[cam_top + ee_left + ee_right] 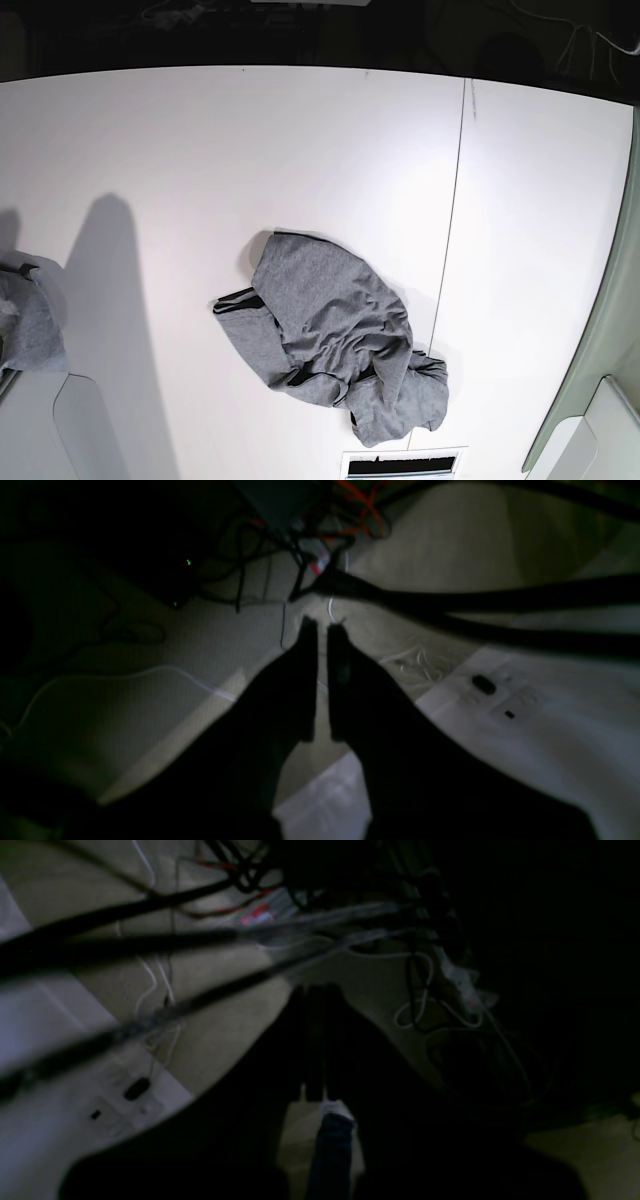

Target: Layout the t-shirt on the table in an organized manner, then fold the t-shirt properly

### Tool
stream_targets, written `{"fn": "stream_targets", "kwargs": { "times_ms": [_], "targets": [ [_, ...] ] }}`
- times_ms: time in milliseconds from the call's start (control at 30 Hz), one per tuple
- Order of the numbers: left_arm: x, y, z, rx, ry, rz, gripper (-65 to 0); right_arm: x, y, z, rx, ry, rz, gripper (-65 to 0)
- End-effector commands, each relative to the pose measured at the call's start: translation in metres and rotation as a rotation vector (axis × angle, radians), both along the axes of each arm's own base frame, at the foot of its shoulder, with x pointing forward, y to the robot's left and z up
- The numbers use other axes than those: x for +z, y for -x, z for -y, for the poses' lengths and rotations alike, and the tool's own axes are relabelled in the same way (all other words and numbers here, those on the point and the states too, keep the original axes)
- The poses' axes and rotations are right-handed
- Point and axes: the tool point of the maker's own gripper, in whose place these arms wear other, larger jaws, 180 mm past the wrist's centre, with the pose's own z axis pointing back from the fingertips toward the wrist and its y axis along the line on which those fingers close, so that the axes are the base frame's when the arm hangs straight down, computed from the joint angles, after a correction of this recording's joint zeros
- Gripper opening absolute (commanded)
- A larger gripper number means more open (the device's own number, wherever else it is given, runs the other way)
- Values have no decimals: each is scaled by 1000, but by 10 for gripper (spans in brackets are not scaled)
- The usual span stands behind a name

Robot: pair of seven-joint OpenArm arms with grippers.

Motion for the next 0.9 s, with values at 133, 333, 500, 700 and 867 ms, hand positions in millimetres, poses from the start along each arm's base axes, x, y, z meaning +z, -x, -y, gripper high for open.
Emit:
{"fn": "stream_targets", "kwargs": {
  "times_ms": [133,333,500,700,867],
  "targets": [
    [12,-11,-26,154,-13,70,-605,24,12,-2,3,-79,44,-650],
    [48,-39,-62,296,-34,229,-605,73,6,-12,26,-206,143,-650],
    [93,-63,-89,375,-45,370,-605,127,-25,-26,64,-332,270,-650],
    [161,-98,-108,390,-38,552,-605,185,-78,-35,108,-408,440,-650],
    [224,-139,-117,373,-5,717,-605,220,-128,-38,53,-433,594,-650]
  ]
}}
